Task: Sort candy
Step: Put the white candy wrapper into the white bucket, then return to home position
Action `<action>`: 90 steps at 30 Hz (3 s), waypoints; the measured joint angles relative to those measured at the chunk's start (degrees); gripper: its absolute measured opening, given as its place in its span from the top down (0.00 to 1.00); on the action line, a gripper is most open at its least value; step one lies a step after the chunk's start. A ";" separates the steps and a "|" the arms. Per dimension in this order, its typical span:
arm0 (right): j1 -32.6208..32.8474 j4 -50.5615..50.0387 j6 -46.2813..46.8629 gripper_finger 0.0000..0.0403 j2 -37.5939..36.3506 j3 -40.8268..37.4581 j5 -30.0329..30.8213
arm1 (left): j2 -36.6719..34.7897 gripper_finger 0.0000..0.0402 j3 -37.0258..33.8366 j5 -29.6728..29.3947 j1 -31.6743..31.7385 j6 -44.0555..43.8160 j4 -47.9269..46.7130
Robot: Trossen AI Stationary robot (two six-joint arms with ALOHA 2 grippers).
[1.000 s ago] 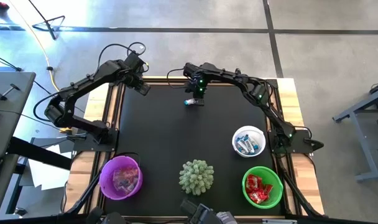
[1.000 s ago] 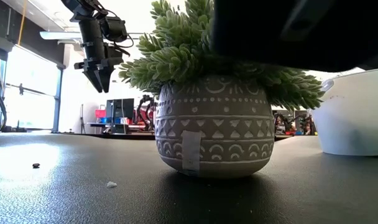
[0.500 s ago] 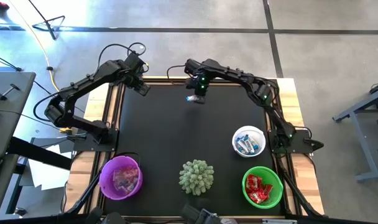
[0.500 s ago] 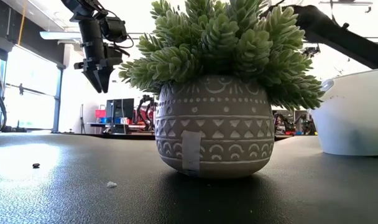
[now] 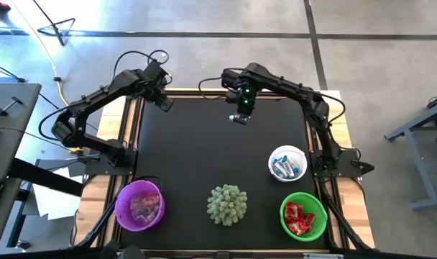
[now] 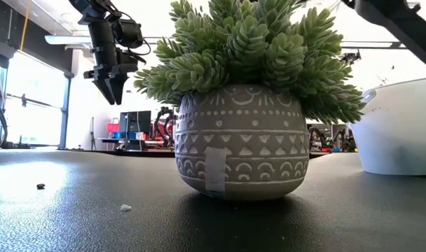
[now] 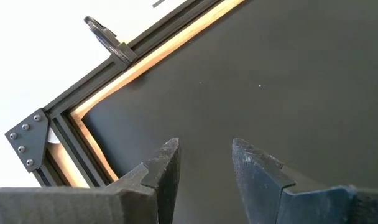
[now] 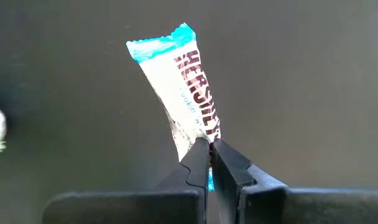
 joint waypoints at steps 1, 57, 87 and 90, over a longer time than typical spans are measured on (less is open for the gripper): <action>0.71 -0.20 1.06 0.99 -0.80 -0.02 -0.01 | 0.00 0.67 -0.01 0.00 0.00 -0.01 0.00; 27.78 4.93 50.06 0.98 -47.77 -59.42 0.50 | 0.00 0.67 0.00 6.99 -0.97 -18.36 10.82; 27.56 6.97 39.82 0.69 -48.51 -59.74 14.67 | 0.00 0.67 0.02 13.55 -16.65 -24.17 29.07; 27.56 8.05 37.48 0.69 -48.51 -59.74 15.65 | 0.00 0.67 0.04 13.57 -19.10 -24.10 30.58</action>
